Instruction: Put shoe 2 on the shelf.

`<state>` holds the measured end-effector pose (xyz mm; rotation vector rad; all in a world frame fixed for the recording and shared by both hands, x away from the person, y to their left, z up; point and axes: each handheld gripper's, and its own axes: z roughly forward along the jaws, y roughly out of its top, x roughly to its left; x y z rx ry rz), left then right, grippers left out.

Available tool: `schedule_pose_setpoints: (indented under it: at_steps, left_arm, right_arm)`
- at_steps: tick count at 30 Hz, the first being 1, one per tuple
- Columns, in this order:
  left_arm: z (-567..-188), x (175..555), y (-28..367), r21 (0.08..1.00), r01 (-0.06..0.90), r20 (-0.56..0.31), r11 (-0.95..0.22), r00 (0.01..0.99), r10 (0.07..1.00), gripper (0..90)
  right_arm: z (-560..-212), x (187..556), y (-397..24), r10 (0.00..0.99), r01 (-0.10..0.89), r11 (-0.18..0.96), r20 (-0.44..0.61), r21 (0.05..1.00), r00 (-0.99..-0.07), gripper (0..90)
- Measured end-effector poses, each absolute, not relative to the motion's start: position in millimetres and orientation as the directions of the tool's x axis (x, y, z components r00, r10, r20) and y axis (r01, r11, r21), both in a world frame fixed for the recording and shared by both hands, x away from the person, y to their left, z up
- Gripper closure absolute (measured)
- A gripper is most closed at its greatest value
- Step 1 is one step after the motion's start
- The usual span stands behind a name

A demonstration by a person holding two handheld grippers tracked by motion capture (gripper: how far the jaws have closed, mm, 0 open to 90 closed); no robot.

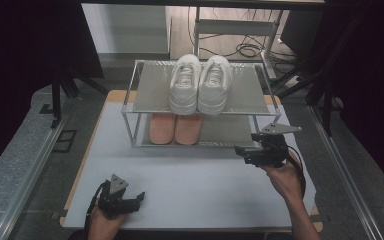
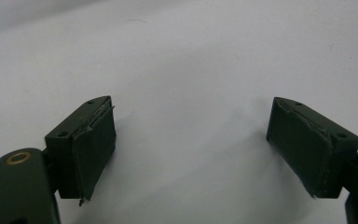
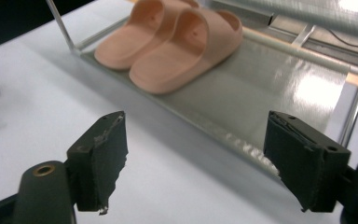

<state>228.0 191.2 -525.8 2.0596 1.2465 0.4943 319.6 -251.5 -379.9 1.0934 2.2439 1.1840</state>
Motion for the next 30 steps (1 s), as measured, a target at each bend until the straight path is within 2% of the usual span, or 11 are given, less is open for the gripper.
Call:
schedule_pose_setpoints:
  at_steps: [4,15,20,26,30]
  left_arm:
    - [-525.8,228.0,191.3,0.71,0.627,-0.02,-0.32,0.472,0.881,15.7]
    - [-525.9,227.7,191.1,0.71,0.629,-0.024,-0.315,0.469,0.883,15.8]
    - [-525.9,227.7,191.1,0.71,0.629,-0.024,-0.315,0.469,0.883,15.8]
    - [-525.9,227.8,191.2,0.71,0.63,-0.024,-0.316,0.47,0.883,15.8]
    - [-525.9,227.7,191.2,0.71,0.63,-0.024,-0.316,0.47,0.882,15.8]
  right_arm:
    - [-391.4,313.6,-262.6,0.777,0.462,0.359,0.014,0.811,-0.629,16.5]
    - [-423.8,298.3,-283.6,0.765,0.489,0.359,0.05,0.795,-0.642,11.5]
    - [-438.9,292.3,-288.3,0.766,0.493,0.379,0.033,0.783,-0.641,8.8]
    - [-461.9,287.5,-291.6,0.766,0.512,0.395,0.035,0.762,-0.642,0.0]
    - [-474.0,285.8,-292.0,0.764,0.521,0.405,0.035,0.751,-0.644,0.0]
